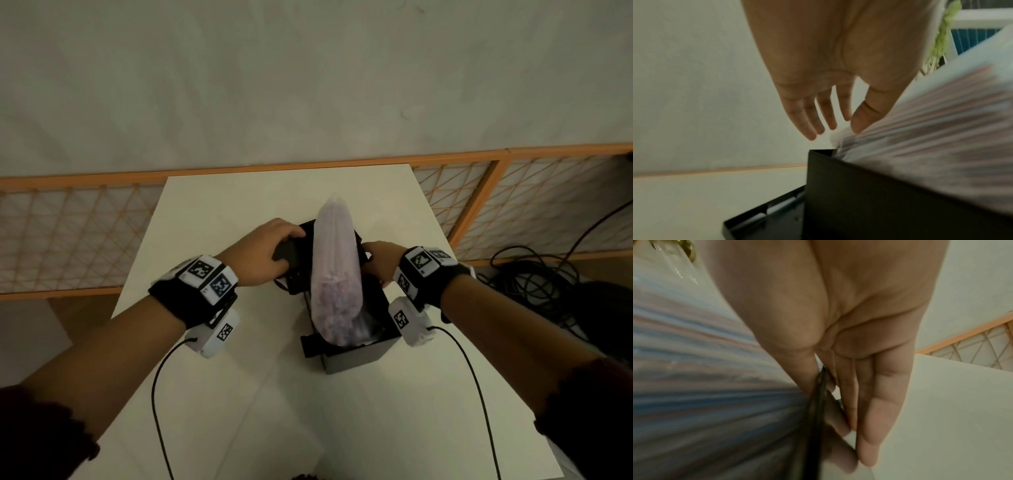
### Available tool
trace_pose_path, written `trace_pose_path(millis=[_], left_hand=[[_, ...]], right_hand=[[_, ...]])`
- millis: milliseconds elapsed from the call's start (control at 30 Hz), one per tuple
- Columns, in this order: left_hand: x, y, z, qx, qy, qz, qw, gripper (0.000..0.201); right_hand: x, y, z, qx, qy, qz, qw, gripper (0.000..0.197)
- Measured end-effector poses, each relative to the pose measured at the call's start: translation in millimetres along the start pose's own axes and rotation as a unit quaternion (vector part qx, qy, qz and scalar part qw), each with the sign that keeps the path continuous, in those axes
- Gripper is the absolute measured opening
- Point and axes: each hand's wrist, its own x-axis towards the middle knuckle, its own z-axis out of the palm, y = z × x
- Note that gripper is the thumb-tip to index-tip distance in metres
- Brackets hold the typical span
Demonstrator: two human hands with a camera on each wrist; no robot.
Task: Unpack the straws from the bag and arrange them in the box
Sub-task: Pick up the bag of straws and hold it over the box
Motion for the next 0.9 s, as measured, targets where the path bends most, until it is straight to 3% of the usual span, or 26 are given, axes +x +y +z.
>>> trace_pose_path(millis=[133, 267, 367, 467, 567, 633, 733, 900], left_hand=[[16.7, -25.5, 11.3, 0.150, -0.016, -0.054, 0.987, 0.086], [21.5, -37.1, 27.2, 0.192, -0.046, -0.009, 0.980, 0.105], [17.4, -35.2, 30.2, 0.152, -0.050, -0.039, 0.986, 0.092], [0.2, -35.6, 32.4, 0.092, -0.026, -0.068, 0.993, 0.073], [-6.8, -51.9, 33.3, -0.066, 0.043, -0.164, 0.983, 0.039], [-0.3, -74.2, 35.2, -0.089, 0.076, -0.223, 0.968, 0.034], [18.7, -88.5, 46.7, -0.023, 0.000, -0.279, 0.960, 0.044], [46.7, -101.2, 73.0, 0.050, -0.111, -0.292, 0.949, 0.046]], right_hand=[[2.4, -1.1, -8.8, -0.054, -0.008, -0.004, 0.998, 0.041], [1.0, -4.8, -9.3, -0.118, -0.020, -0.034, 0.992, 0.048], [-0.5, -9.0, -11.6, -0.178, -0.007, -0.061, 0.982, 0.047], [-5.9, -15.5, -21.6, -0.152, -0.001, -0.072, 0.986, 0.039], [-15.1, -25.2, -35.5, -0.098, 0.029, -0.095, 0.990, 0.040], [-21.4, -32.9, -40.6, -0.098, 0.053, -0.099, 0.989, 0.039], [-30.1, -29.6, -42.1, -0.161, 0.057, -0.095, 0.981, 0.038], [-23.9, -13.9, -19.2, -0.274, -0.034, -0.016, 0.961, 0.041]])
